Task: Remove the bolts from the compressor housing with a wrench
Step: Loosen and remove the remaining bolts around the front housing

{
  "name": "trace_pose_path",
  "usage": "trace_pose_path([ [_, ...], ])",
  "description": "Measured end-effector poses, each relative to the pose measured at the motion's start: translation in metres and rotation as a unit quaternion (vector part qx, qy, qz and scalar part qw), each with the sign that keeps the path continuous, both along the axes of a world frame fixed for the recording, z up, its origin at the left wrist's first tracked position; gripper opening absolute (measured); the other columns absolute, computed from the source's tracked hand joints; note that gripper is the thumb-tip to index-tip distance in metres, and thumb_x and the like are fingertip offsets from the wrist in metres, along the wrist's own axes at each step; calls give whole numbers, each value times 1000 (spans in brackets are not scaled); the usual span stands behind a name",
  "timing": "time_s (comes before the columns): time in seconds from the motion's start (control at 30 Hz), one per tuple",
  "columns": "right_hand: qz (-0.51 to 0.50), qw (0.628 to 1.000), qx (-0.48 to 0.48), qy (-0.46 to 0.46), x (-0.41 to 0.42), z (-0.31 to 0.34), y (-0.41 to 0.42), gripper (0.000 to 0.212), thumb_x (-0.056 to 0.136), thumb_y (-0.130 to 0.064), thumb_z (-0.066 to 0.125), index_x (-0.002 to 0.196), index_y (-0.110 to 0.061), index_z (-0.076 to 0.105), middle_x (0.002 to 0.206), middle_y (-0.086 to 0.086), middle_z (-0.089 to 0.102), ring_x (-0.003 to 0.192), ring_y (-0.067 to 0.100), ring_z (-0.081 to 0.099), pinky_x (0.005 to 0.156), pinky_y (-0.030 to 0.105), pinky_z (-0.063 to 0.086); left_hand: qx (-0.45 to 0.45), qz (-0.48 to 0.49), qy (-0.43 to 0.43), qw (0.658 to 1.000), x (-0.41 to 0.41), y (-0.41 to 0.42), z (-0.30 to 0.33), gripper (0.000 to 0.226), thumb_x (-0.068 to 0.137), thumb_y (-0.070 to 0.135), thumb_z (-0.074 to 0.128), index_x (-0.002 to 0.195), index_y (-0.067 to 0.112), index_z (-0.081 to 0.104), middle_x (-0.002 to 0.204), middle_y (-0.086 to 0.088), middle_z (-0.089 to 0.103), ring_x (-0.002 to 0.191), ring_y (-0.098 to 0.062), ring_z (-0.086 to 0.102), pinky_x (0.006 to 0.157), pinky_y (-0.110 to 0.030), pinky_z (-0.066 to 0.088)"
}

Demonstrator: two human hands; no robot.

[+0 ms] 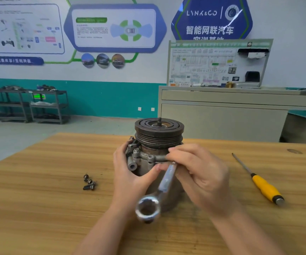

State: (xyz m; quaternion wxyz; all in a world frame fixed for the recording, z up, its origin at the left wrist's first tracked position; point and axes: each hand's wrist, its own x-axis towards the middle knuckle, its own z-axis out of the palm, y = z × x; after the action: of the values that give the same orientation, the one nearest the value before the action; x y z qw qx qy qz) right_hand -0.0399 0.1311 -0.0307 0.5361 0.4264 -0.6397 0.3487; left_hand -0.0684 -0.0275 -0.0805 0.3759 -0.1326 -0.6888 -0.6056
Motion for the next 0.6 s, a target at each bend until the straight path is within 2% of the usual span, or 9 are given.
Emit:
trace_pose_path([
  [0.07, -30, 999, 17, 28, -1, -2, -1, 27, 96, -17, 56, 87, 2, 72, 88, 11, 67, 82, 14, 61, 77, 17, 49, 6, -10, -2, 1000, -1, -1, -1, 85, 50, 66, 81, 123, 56, 38, 129, 5, 49, 120, -9, 52, 99, -34, 45],
  [0.13, -25, 999, -11, 31, -5, -5, 1, 21, 97, -17, 54, 92, -2, 68, 89, 8, 65, 81, 14, 60, 77, 19, 50, 1, -10, -6, 1000, -3, -2, -4, 90, 54, 61, 79, 131, 39, 40, 131, 3, 48, 124, -10, 48, 104, -35, 43],
  [0.23, 75, 979, -185, -50, -8, -7, -1, 19, 103, -31, 37, 95, -26, 54, 85, 4, 62, 64, 15, 58, 63, 25, 49, -16, 1, -21, 1000, -1, -2, -3, 91, 55, 62, 75, 133, 34, 37, 132, 10, 45, 124, 0, 44, 103, -21, 38],
  [0.3, 169, 910, -353, -137, -12, -1, -2, 18, 104, -26, 32, 93, -26, 46, 74, 3, 64, 49, 18, 54, 50, 24, 44, -7, -3, -30, 1000, 1, -1, -2, 91, 54, 61, 74, 132, 36, 36, 132, 12, 45, 124, 3, 43, 101, -17, 36],
  [0.37, 247, 803, -464, -283, -23, 9, 5, 20, 104, -17, 29, 92, -19, 45, 62, 4, 64, 41, 18, 50, 43, 19, 40, -6, -5, -37, 999, 2, 0, 0, 90, 54, 61, 74, 132, 38, 35, 132, 13, 44, 123, 6, 42, 100, -16, 36],
  [0.43, 332, 684, -495, -422, -34, 20, 14, 23, 104, -16, 30, 90, -14, 48, 57, 8, 62, 38, 15, 49, 38, 17, 37, -8, -2, -39, 999, 3, 0, 0, 90, 54, 61, 73, 132, 38, 35, 131, 14, 44, 122, 6, 42, 99, -15, 36],
  [0.47, 361, 645, -495, -456, -37, 23, 18, 24, 104, -17, 31, 89, -12, 49, 57, 9, 62, 38, 14, 49, 38, 16, 37, -7, 0, -40, 999, 4, 0, 0, 90, 54, 61, 73, 132, 38, 35, 131, 14, 44, 121, 7, 42, 99, -14, 36],
  [0.53, 397, 634, -492, -446, -39, 24, 20, 27, 104, -20, 31, 88, -11, 51, 61, 10, 64, 44, 15, 55, 41, 18, 42, -6, 0, -42, 999, 4, 0, 0, 91, 54, 62, 73, 134, 37, 35, 132, 14, 44, 122, 6, 42, 100, -16, 36],
  [0.6, 405, 661, -489, -401, -36, 22, 20, 26, 104, -21, 31, 88, -12, 49, 67, 11, 67, 50, 17, 60, 47, 22, 48, -7, 1, -45, 999, 4, 0, 0, 94, 54, 62, 73, 136, 35, 36, 134, 13, 45, 124, 2, 43, 105, -25, 38],
])
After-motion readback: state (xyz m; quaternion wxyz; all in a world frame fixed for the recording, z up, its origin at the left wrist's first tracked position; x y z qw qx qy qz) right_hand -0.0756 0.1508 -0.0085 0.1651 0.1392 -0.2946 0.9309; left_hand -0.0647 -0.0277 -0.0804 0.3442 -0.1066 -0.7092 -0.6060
